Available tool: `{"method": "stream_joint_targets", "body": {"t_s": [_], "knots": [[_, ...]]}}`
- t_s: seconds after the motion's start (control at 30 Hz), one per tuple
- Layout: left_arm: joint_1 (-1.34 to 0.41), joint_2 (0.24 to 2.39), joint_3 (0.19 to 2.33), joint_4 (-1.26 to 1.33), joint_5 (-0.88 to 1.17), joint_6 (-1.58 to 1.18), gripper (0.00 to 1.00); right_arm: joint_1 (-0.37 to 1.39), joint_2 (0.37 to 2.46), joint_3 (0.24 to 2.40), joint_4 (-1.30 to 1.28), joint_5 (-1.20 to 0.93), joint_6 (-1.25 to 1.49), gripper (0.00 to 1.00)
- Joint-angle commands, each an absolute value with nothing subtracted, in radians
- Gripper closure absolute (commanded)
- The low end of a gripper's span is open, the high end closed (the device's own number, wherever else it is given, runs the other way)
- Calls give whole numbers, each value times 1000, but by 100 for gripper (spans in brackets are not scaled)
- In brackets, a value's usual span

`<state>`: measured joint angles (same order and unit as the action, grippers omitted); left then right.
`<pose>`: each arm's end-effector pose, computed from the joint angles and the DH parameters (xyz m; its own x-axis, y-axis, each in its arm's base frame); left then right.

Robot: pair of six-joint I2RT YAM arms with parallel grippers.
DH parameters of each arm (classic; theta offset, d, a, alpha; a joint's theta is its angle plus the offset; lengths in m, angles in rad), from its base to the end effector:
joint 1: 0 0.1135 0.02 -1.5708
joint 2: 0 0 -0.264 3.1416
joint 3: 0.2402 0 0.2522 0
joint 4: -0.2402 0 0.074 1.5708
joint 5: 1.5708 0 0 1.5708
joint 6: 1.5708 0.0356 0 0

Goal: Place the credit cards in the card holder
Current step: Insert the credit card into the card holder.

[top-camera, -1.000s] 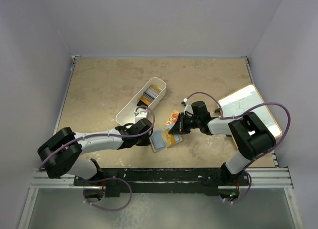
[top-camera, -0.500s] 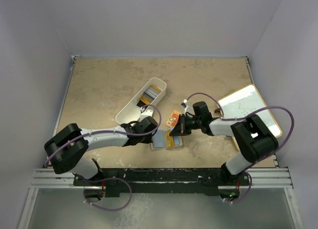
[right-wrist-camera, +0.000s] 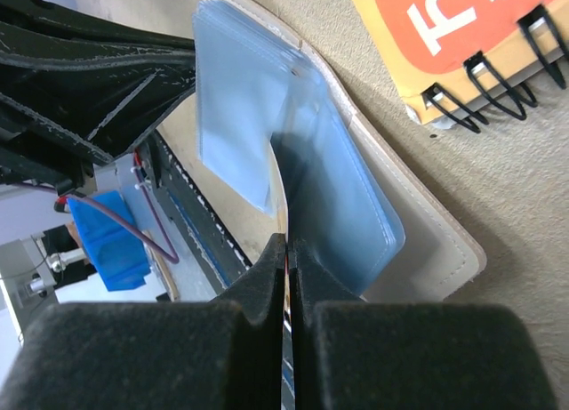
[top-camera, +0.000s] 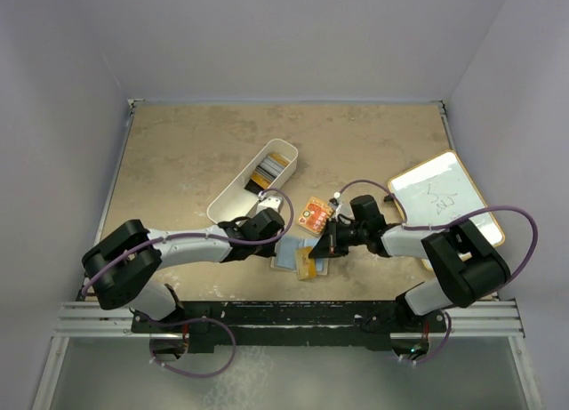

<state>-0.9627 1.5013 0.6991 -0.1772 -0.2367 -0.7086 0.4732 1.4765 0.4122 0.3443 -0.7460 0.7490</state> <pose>0.1643 -0.2215 0.1523 -0.8307 0.0861 -0.5500 0.2404 0.9465 -0.2150 0.2042 0.1317 0.1252 -0.9670 0.0667 -0.2459 -0.1781 0.5131 0.8397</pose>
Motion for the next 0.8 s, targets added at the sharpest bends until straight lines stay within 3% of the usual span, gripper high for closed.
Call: {"method": "stream_joint_targets", "body": {"t_s": [0.0, 0.77], "knots": [[-976, 1507, 672, -249, -196, -691, 100, 474, 1465, 443, 366, -681, 751, 100], [-980, 1482, 593, -132, -108, -947, 100, 489, 1535, 330, 748, -505, 968, 100]]}}
